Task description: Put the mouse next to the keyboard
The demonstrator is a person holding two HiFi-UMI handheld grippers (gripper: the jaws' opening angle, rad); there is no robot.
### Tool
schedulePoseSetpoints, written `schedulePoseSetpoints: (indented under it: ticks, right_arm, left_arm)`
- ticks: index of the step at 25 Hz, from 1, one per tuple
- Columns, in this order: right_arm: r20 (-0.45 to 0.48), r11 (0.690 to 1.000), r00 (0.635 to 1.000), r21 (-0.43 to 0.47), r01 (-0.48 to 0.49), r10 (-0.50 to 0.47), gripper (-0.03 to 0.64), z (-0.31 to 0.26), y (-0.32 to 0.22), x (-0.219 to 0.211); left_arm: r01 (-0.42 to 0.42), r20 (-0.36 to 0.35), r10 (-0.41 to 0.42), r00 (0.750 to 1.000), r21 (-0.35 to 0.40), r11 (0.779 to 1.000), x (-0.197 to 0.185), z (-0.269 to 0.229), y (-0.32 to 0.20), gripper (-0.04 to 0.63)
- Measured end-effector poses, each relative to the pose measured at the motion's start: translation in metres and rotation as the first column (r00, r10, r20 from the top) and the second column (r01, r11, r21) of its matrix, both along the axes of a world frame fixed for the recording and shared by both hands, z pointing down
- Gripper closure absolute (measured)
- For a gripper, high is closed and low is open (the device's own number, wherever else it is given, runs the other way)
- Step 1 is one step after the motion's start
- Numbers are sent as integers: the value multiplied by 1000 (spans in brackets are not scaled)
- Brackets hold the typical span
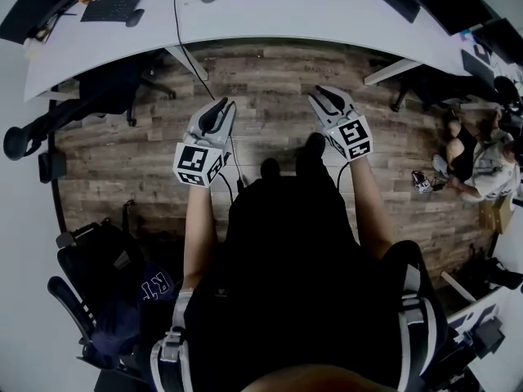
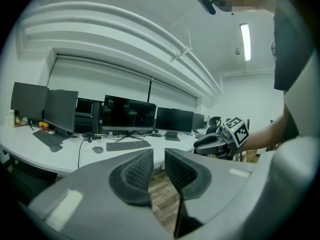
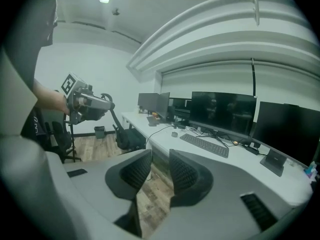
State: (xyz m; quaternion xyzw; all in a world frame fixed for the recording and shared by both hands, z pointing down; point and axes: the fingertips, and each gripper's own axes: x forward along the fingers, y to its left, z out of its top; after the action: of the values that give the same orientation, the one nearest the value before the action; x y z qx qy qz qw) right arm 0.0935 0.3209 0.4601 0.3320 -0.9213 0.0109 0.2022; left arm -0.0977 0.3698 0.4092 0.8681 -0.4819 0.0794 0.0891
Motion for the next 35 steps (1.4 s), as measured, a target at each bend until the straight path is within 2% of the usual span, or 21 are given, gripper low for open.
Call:
schedulePoseSetpoints:
  ticks: [5, 8, 14, 18, 26, 35]
  right_arm:
    - [28, 999, 999, 20, -37, 37, 358, -5, -7, 1]
    - [33, 997, 997, 32, -71, 70, 291, -7, -11, 3]
    - [58, 995, 995, 45, -87, 84, 209, -12, -10, 3]
    - [60, 995, 995, 48, -87, 84, 195, -13, -6, 4]
    - [45, 994, 994, 33, -100, 99, 195, -5, 1, 15]
    - [74, 995, 994, 46, -88, 84, 196, -8, -31, 9]
  left_arm:
    - [4, -1, -4, 1000, 3, 1000, -3, -2, 0, 482]
    - [22, -18, -22, 1000, 12, 1000, -9, -4, -1, 436]
    - [49, -10, -49, 999, 20, 999, -17, -5, 0, 345]
    - [54, -7, -53, 999, 24, 998, -17, -6, 3, 313]
    - [50, 0, -50, 999, 16, 999, -12, -1, 5, 311]
    - [61, 28, -61, 998, -5, 998, -14, 3, -10, 313]
